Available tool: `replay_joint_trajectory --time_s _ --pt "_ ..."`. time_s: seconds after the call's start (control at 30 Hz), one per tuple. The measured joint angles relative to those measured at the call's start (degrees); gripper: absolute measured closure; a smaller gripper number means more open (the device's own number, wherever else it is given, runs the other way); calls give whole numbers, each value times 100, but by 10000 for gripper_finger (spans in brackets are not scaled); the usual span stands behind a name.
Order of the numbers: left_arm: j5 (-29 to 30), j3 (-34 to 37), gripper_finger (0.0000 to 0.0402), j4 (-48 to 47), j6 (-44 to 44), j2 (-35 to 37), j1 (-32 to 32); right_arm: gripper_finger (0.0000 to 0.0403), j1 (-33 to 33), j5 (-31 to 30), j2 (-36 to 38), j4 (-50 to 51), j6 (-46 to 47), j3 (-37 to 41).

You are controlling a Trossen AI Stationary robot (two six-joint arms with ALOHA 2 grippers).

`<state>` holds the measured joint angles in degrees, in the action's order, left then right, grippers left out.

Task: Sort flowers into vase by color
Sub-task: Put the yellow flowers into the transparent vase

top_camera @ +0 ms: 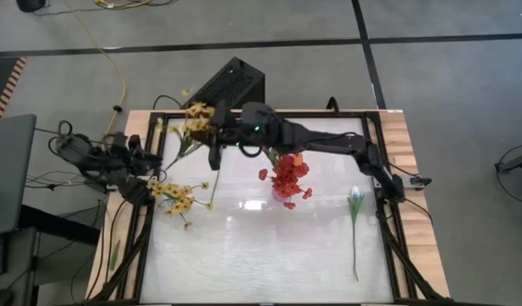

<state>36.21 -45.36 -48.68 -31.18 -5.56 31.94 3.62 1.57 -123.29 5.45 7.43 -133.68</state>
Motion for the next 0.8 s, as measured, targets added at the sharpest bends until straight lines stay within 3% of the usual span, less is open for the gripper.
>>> replay_joint_trajectory --time_s 0.13,0.27,0.47,0.63,0.8 --pt "4 -242 317 283 237 -55 0 384 73 -1 353 579 -32 -58" --pt "25 -293 305 1297 743 -268 0 384 113 -1 588 1105 -201 -135" --pt "42 -280 247 1741 1476 -1478 -2 384 32 3 775 1663 -298 -119" --pt "467 -306 191 2584 2131 -2459 -100 384 -85 5 781 1706 -406 -114" --pt "511 -706 152 2383 2274 -3230 -507 384 -180 3 781 1680 -493 -114"
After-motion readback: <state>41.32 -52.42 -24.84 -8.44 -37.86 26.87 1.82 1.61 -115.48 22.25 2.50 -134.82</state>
